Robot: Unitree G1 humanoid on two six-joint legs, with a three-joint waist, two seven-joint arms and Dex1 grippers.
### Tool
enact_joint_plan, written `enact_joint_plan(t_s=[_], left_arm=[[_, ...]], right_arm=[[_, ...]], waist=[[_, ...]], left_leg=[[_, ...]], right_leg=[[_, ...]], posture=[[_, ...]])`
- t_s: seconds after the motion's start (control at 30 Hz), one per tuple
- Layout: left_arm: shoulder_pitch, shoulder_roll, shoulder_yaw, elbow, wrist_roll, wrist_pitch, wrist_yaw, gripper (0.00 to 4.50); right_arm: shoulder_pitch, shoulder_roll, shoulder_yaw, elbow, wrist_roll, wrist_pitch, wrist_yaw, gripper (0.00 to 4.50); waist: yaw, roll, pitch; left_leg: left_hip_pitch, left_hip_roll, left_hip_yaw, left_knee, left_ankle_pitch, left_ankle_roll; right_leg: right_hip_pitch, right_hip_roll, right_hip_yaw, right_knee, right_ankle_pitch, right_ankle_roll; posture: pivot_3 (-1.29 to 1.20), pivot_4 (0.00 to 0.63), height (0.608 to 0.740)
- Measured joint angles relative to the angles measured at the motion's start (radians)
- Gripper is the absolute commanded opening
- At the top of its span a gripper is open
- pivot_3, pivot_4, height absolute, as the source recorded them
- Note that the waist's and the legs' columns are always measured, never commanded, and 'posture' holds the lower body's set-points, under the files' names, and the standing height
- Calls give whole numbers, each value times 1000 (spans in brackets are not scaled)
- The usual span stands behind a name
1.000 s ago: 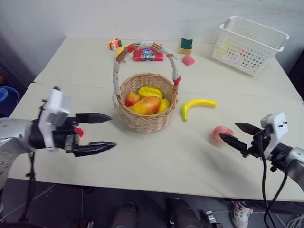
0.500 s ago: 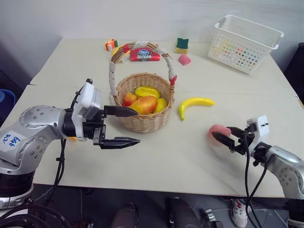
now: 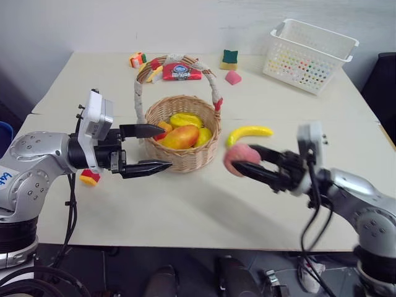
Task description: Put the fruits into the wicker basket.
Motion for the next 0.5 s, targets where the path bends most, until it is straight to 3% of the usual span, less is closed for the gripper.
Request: enact_joint_plan(t_s=[0.13, 0.27, 0.43, 0.5], left_arm=[[19, 6, 28, 2, -2, 4, 13, 4500], [18, 7, 32, 3, 2, -2, 23, 4500], [19, -6, 28, -2, 7, -6, 37, 4500], [23, -9, 27, -10, 8, -11, 41, 4500]], right_arm=[[-295, 175, 201, 189, -180, -25, -117, 2670], [-476, 282, 349, 464, -396, -129, -133, 2670], [-517, 353, 373, 651, -495, -185, -106, 4240], [-515, 352, 366, 641, -499, -185, -82, 4470]], waist=[[-4, 0, 0], [-3, 0, 0], [-11, 0, 0], [-15, 0, 0]], left_leg=[[-5, -1, 0, -1, 4, -6], [-8, -3, 0, -1, 4, -5], [-13, -9, 0, 0, 2, -2], [-13, -10, 0, 0, 2, -2]], right_leg=[[-6, -1, 0, 1, 0, -1], [-8, -3, -3, 4, 0, -1], [-16, -11, -9, 11, 0, 0], [-17, -12, -10, 11, 0, 0]], posture=[[0, 150, 740], [0, 150, 740], [0, 150, 740], [0, 150, 740]])
